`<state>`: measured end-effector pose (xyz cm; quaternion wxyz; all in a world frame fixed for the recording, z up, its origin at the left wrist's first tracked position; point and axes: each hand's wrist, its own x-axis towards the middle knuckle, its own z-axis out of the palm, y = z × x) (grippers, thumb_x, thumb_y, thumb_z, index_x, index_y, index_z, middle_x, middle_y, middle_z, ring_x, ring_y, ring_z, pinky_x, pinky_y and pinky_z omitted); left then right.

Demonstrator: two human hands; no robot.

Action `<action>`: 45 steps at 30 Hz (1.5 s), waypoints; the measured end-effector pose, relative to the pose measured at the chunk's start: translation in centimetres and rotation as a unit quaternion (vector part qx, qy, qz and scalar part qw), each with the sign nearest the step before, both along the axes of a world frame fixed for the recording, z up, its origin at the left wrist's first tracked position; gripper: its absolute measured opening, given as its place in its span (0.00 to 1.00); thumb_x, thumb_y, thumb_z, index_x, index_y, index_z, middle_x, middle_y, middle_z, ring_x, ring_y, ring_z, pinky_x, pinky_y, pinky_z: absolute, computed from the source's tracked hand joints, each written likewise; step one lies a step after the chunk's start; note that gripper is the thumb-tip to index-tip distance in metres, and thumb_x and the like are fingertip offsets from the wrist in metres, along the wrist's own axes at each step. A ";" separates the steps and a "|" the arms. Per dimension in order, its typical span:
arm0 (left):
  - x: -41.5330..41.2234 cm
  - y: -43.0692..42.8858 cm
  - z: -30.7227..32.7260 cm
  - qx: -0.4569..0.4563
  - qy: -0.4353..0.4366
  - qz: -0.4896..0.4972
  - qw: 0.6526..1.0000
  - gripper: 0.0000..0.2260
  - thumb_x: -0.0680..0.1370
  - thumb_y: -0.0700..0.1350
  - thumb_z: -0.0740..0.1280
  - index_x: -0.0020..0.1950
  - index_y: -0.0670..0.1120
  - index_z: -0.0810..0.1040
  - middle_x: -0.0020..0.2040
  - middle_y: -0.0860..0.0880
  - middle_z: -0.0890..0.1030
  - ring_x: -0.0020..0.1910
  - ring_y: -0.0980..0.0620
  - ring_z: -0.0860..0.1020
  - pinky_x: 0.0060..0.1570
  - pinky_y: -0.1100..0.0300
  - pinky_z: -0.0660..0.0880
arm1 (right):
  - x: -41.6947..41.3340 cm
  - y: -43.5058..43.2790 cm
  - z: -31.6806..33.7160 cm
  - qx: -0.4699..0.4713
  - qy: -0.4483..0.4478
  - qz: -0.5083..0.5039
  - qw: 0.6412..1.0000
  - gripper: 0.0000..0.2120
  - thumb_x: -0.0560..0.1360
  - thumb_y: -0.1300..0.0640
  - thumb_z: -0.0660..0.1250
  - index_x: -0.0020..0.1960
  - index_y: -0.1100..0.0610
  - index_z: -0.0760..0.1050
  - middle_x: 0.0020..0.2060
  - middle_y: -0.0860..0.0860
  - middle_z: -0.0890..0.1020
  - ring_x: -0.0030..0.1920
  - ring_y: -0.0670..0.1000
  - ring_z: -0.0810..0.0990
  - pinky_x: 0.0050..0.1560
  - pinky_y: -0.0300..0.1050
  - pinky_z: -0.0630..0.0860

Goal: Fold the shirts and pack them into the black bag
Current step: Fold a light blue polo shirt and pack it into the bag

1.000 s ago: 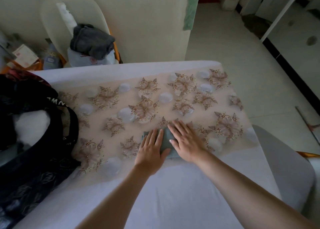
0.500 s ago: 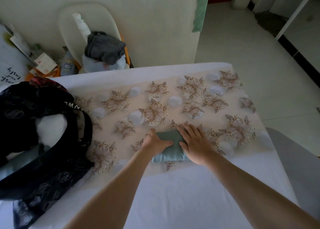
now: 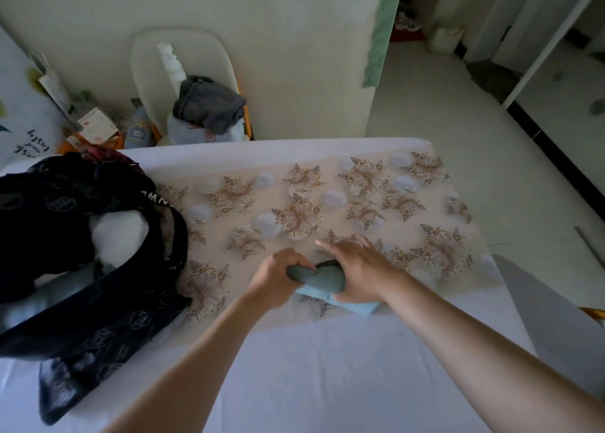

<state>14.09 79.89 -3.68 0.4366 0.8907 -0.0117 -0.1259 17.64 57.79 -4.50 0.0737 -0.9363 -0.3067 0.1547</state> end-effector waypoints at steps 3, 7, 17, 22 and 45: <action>-2.7 1.6 0.2 0.006 -0.042 -0.011 0.999 0.25 0.69 0.28 0.68 0.41 0.62 0.79 0.44 0.58 0.78 0.43 0.62 0.76 0.43 0.68 0.71 | -1.5 2.5 0.6 -0.034 0.004 0.017 0.999 0.37 0.65 0.34 0.66 0.71 0.47 0.66 0.56 0.47 0.82 0.61 0.51 0.78 0.75 0.60 0.56; -5.8 3.5 0.7 0.116 -0.057 -0.066 0.989 0.18 0.72 0.35 0.65 0.55 0.55 0.72 0.48 0.54 0.76 0.48 0.52 0.75 0.43 0.59 0.71 | -4.7 5.2 0.7 -0.008 -0.055 0.001 0.998 0.11 0.69 0.52 0.71 0.50 0.52 0.78 0.43 0.50 0.82 0.46 0.56 0.82 0.48 0.50 0.78; -10.2 3.6 -3.5 0.323 -0.068 -0.197 0.923 0.45 0.71 0.57 0.70 0.80 0.48 0.49 0.80 0.48 0.49 0.79 0.46 0.49 0.77 0.52 0.49 | -11.2 6.3 -1.4 -0.059 -0.110 0.058 0.990 0.21 0.64 0.50 0.75 0.52 0.54 0.72 0.56 0.52 0.74 0.53 0.54 0.76 0.42 0.50 0.76; -13.1 2.9 -6.0 0.339 -0.081 -0.178 0.920 0.43 0.73 0.50 0.68 0.81 0.45 0.47 0.81 0.45 0.48 0.79 0.44 0.50 0.77 0.50 0.47 | -12.5 4.7 -2.1 -0.047 -0.063 0.042 0.996 0.33 0.62 0.42 0.69 0.64 0.55 0.69 0.69 0.54 0.66 0.68 0.58 0.68 0.64 0.54 0.70; -11.8 14.9 8.6 0.303 -0.079 0.032 0.949 0.22 0.80 0.47 0.64 0.74 0.51 0.67 0.67 0.51 0.76 0.62 0.45 0.76 0.60 0.54 0.70 | -6.3 17.3 8.9 0.110 -0.043 0.138 0.983 0.25 0.74 0.51 0.62 0.71 0.48 0.66 0.60 0.48 0.77 0.56 0.54 0.77 0.46 0.46 0.74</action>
